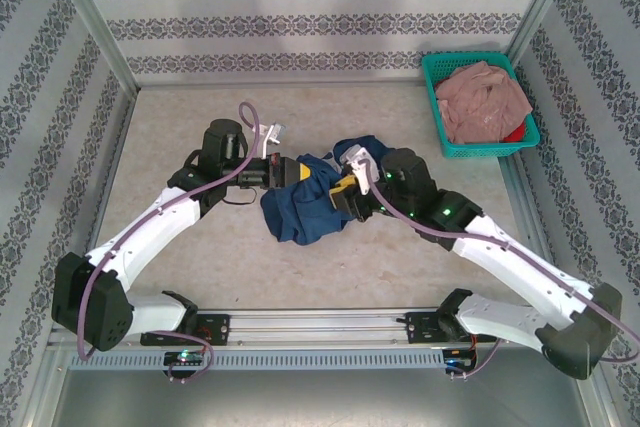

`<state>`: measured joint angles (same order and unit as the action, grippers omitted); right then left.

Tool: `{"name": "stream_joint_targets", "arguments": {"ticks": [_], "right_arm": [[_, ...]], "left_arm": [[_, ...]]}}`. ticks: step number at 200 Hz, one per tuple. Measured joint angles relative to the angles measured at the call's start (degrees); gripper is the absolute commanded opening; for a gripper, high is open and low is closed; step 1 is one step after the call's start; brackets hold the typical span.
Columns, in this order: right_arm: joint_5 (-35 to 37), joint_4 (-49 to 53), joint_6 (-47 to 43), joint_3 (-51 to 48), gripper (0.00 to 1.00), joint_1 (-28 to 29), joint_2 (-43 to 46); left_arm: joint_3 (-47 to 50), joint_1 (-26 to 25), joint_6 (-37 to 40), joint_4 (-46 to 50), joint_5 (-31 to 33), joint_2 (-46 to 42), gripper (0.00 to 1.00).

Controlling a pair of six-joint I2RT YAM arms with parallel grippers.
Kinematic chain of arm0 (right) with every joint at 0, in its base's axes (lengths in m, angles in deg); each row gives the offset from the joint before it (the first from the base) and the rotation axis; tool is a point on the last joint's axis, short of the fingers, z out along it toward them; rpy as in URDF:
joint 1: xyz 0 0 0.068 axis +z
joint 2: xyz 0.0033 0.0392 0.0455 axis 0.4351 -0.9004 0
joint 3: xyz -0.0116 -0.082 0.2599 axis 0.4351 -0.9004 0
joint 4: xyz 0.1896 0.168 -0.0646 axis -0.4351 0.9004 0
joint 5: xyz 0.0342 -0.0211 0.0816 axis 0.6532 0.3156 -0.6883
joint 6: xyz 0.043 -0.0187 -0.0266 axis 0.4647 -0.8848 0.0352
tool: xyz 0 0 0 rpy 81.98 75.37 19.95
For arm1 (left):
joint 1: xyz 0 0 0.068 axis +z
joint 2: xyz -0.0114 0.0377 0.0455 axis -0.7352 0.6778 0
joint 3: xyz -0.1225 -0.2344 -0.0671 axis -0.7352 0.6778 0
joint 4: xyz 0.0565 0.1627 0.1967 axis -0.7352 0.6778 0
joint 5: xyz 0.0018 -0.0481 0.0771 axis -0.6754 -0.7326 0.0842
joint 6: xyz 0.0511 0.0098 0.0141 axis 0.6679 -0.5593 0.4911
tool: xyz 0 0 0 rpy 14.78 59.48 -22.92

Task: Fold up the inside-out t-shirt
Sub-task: Adjust the T-shirt at the center of the table.

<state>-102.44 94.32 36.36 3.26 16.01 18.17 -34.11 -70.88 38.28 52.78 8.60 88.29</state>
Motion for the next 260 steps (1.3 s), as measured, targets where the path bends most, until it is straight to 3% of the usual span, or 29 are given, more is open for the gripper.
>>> {"name": "stream_joint_targets", "arguments": {"ticks": [63,210,260], "right_arm": [[-3.19,-3.28,4.76,0.02,0.25,-1.68,-10.67],[-8.02,-5.77,7.45,0.17,0.28,-7.08,-10.60],[-7.96,-5.46,6.54,0.33,0.36,-7.04,-10.91]], "left_arm": [[0.00,0.00,0.07,0.22,0.04,0.00,0.00],[0.00,0.00,0.50,0.90,0.31,-0.02,0.00],[0.00,0.00,0.52,0.90,0.48,-0.02,0.00]]}}
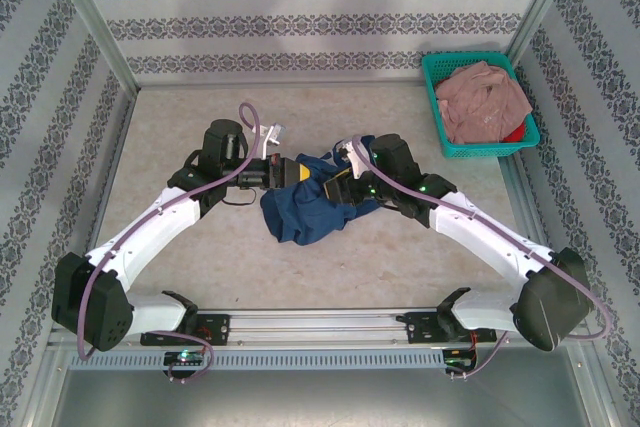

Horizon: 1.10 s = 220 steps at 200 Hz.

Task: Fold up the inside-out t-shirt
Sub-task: Adjust the T-shirt at the center of the table.

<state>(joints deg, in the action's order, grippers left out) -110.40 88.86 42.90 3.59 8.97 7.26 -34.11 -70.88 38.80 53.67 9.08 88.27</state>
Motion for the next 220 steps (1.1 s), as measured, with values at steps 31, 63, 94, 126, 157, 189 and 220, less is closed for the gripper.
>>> {"name": "stream_joint_targets", "arguments": {"ticks": [31,63,94,126,157,189,220], "right_arm": [[0.87,1.18,-1.05,0.98,0.38,0.00,-0.13],[1.53,1.81,-2.05,1.57,0.40,0.15,-0.24],[1.68,1.95,-2.34,1.73,0.38,1.09,-1.38],[1.16,1.62,-2.43,2.12,0.05,2.16,-3.91],[-3.93,1.44,0.26,2.14,0.00,-0.28,-2.25],[-15.10,-6.05,10.75,2.10,0.00,-8.11,4.66],[-21.70,-12.61,19.58,2.32,0.00,-8.50,5.55]], "left_arm": [[0.00,0.00,0.02,0.00,0.00,0.02,0.00],[0.00,0.00,0.35,0.00,0.00,0.02,0.00],[0.00,0.02,0.46,0.00,0.00,0.00,0.00],[0.00,0.00,0.66,0.04,0.39,0.00,0.00],[-0.15,0.02,2.56,2.73,4.94,-0.02,0.00],[-0.31,0.02,5.57,5.77,13.88,-0.04,0.13],[-0.37,0.00,7.45,5.55,17.94,-0.13,0.41]]}}
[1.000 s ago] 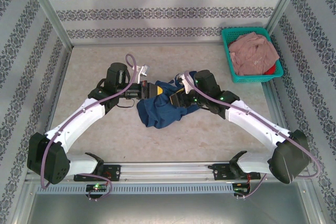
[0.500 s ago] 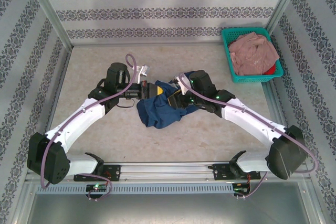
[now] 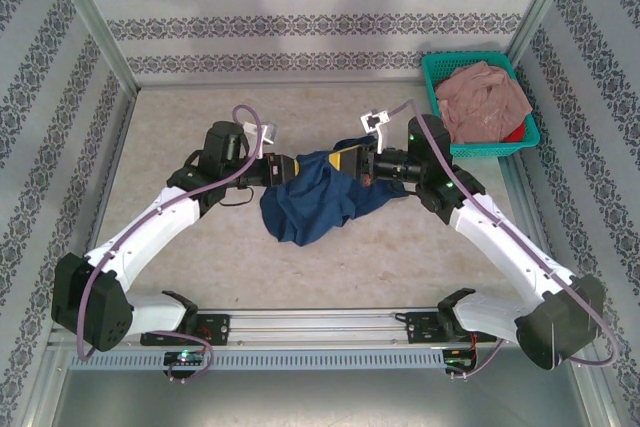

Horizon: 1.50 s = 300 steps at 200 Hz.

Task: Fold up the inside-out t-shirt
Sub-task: Adjust the T-shirt at the center of the table.

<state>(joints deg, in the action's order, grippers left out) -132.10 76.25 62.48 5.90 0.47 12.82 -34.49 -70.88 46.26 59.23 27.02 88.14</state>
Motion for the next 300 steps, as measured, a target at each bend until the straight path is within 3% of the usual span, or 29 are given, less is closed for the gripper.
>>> {"name": "stream_joint_targets", "arguments": {"ticks": [15,33,65,93,114,147,181,208,223,234,263,300], "right_arm": [[-1.53,-1.86,3.45,0.00,0.00,-0.55,-0.44],[-2.58,-3.65,6.62,0.00,0.00,-1.25,-1.20],[-3.50,-4.90,9.90,0.00,0.00,-1.42,-2.54],[-4.09,-4.90,11.43,0.00,0.00,-1.77,-2.91],[-4.11,-4.92,11.80,0.00,0.00,-1.79,-2.91],[-4.11,-4.92,11.85,0.00,0.00,-1.79,-2.91],[-4.35,-5.38,12.24,0.00,0.00,-2.16,-2.91],[-4.37,-5.81,12.70,-0.02,0.00,-2.16,-2.91],[-4.52,-5.97,12.83,-0.02,0.00,-2.16,-2.91],[-4.61,-5.99,12.85,-0.07,0.00,-2.45,-2.91],[-4.17,-5.05,12.79,-0.50,0.00,-5.25,-1.86],[-0.98,-2.60,11.52,-0.50,0.00,-7.30,-0.52]], "left_arm": [[0.90,-0.28,0.61,-0.44,1.11,-1.07,0.48],[3.02,-1.99,2.01,-0.57,2.75,-4.61,0.50],[3.61,-9.79,7.06,-0.63,5.53,-8.50,0.41],[2.93,-14.27,10.62,-0.83,5.92,-6.16,0.33],[0.85,-14.75,11.69,-0.85,8.35,-1.99,0.29],[-1.01,-14.71,12.13,-1.29,14.56,2.27,0.38],[-3.48,-14.69,12.33,-2.73,16.37,5.51,0.41],[-4.81,-14.60,12.28,-4.37,16.37,7.50,0.30],[-5.51,-14.58,12.15,-5.09,16.33,8.70,0.13],[-5.79,-14.43,12.39,-5.60,15.82,9.44,0.00],[-4.87,-12.52,11.85,-7.30,10.40,8.41,0.00],[1.42,-8.17,8.85,-12.70,-4.96,-1.22,0.00]]}}
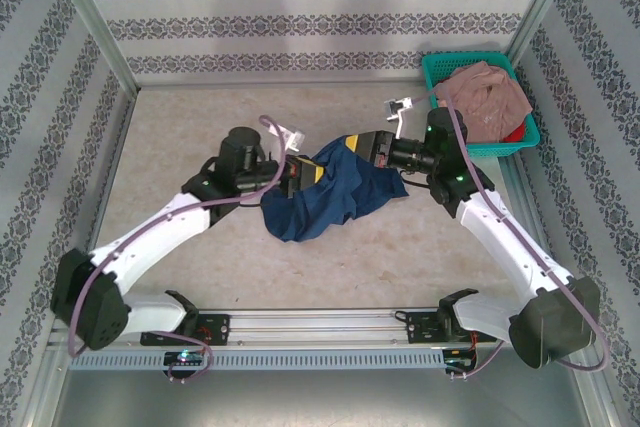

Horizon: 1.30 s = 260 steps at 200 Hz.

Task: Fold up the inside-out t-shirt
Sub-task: Adjust the T-shirt at the center of the table.

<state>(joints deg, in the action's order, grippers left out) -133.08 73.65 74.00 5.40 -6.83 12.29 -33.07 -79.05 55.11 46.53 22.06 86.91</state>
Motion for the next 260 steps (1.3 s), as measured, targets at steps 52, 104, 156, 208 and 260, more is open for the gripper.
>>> {"name": "stream_joint_targets", "arguments": {"ticks": [52,104,156,208,260], "right_arm": [[1.77,6.03,-3.98,2.60,0.00,0.04,-1.55],[4.50,13.60,-11.10,4.31,0.02,0.33,-0.96],[0.74,16.22,-14.88,-0.04,0.00,0.42,2.21],[-3.06,11.65,-9.11,-4.72,0.00,5.90,0.59],[0.04,3.89,-0.39,-3.89,0.00,8.26,-9.70]], "left_arm": [[1.84,2.21,-4.96,-6.38,-11.06,-5.57,0.00],[3.48,3.74,-6.27,-6.97,-10.82,-5.60,0.00],[3.43,4.00,-3.34,-0.39,-3.17,-5.42,0.00],[2.75,4.00,1.07,12.48,12.50,-0.42,0.16],[6.58,4.00,0.11,15.13,20.70,-2.71,0.50]]}}
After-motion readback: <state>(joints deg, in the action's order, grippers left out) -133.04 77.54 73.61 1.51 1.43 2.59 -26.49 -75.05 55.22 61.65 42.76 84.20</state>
